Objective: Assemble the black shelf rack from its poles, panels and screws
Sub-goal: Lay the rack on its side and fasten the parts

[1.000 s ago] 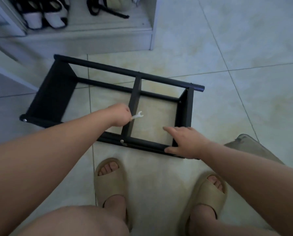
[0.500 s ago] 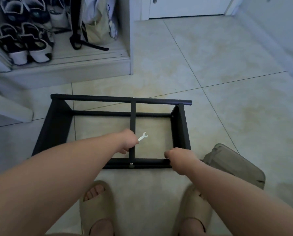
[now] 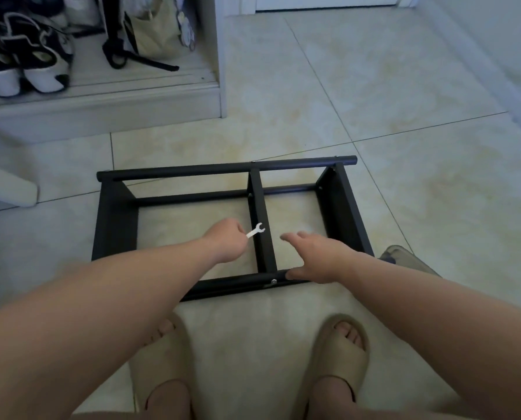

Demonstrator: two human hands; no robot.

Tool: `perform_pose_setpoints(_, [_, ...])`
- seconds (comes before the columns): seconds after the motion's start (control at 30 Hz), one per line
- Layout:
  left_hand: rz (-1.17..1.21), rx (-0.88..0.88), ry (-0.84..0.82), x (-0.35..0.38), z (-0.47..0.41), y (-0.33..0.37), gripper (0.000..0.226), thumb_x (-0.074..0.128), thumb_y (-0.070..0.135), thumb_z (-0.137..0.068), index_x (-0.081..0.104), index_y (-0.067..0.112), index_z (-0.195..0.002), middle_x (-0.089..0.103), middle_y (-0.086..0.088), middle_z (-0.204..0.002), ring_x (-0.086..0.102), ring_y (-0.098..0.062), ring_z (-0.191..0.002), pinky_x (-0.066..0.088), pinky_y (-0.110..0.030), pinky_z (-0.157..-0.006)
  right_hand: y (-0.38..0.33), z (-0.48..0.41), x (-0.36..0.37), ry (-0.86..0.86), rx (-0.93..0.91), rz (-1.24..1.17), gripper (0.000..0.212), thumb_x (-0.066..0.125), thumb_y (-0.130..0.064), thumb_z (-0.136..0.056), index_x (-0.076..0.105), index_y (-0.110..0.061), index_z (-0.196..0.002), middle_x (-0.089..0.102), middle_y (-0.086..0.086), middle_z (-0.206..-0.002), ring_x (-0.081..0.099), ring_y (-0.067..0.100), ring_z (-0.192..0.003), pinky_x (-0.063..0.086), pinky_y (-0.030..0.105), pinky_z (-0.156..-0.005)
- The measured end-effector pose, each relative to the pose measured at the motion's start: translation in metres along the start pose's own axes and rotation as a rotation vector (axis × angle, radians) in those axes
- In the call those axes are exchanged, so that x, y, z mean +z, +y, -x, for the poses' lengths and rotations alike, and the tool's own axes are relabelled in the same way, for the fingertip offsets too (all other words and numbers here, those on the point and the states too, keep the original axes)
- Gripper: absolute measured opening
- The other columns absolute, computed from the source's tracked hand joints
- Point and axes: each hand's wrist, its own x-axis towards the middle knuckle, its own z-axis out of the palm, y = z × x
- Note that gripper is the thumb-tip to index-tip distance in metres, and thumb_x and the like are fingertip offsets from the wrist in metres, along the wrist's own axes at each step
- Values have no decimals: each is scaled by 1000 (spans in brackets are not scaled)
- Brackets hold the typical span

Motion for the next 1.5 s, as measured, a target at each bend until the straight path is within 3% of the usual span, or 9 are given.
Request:
perform_pose_setpoints(0.07, [-88,22,15,-7,-1,-14,19,50,14,-97,60,18,-80,67,-6,-92,61,-26,-85,42,-29,-61,-4,-6,2,76,-104,72,112,69,-68,-81,3,-27,-162,13,1,-168,15,25,-153,28,47,-121])
perform_pose_setpoints(0.17, [-182,46,19,-14,-9,-32,18,52,17,-97,54,25,-81,65,-2,-95,59,-22,-89,40,-30,-63,-8,-21,8,113,-186,205,134,59,-88,-70,-19,-26,-160,-25,-1,-167,-21,22,-154,-1,45,-125])
perform_pose_setpoints(0.33, [-184,55,-26,-14,-30,-44,17,54,15,-96,64,22,-85,68,-1,-91,62,-22,-87,50,-31,-67,-2,-47,17,110,-204,343,139,41,-99,-66,-26,-18,-157,-39,1,-161,-36,22,-148,-8,50,-126])
perform_pose_setpoints(0.53, [-9,85,-133,-2,-51,-50,15,62,12,-90,71,19,-80,65,2,-76,59,-16,-73,42,-20,-56,9,-57,35,177,-268,358,136,19,-104,-68,-30,-11,-155,-39,5,-161,-33,21,-150,-6,51,-127])
perform_pose_setpoints(0.67, [220,62,-251,12,-61,-54,8,67,10,-88,73,8,-93,71,-11,-91,62,-17,-78,50,-27,-70,13,-58,49,232,-286,307,129,21,-98,-76,-21,-8,-158,-31,8,-165,-25,22,-154,-1,55,-126])
perform_pose_setpoints(0.77, [454,20,-354,25,-65,-53,6,66,6,-90,66,10,-85,72,-6,-87,67,-15,-81,53,-32,-81,16,-60,53,275,-308,286,129,27,-96,-77,-11,-6,-160,-21,11,-168,-16,24,-156,0,56,-126])
perform_pose_setpoints(0.97, [903,-39,-484,41,-69,-53,23,56,3,-93,55,14,-73,74,-6,-79,74,-19,-80,55,-32,-77,19,-64,58,341,-343,262,130,36,-93,-77,1,0,-161,-7,15,-170,-3,27,-158,6,59,-125])
perform_pose_setpoints(1.27, [808,-98,-306,50,-71,-51,4,68,22,-94,68,19,-91,73,2,-77,72,-14,-79,50,-28,-71,20,-65,60,408,-360,260,130,40,-92,-77,6,2,-160,-1,16,-170,4,28,-158,9,60,-125])
perform_pose_setpoints(1.5, [791,-92,-346,46,-65,-50,6,66,24,-95,70,19,-95,75,4,-77,69,-11,-74,50,-27,-71,22,-66,62,459,-386,305,126,35,-91,-80,11,2,-160,3,17,-169,3,30,-158,4,59,-125])
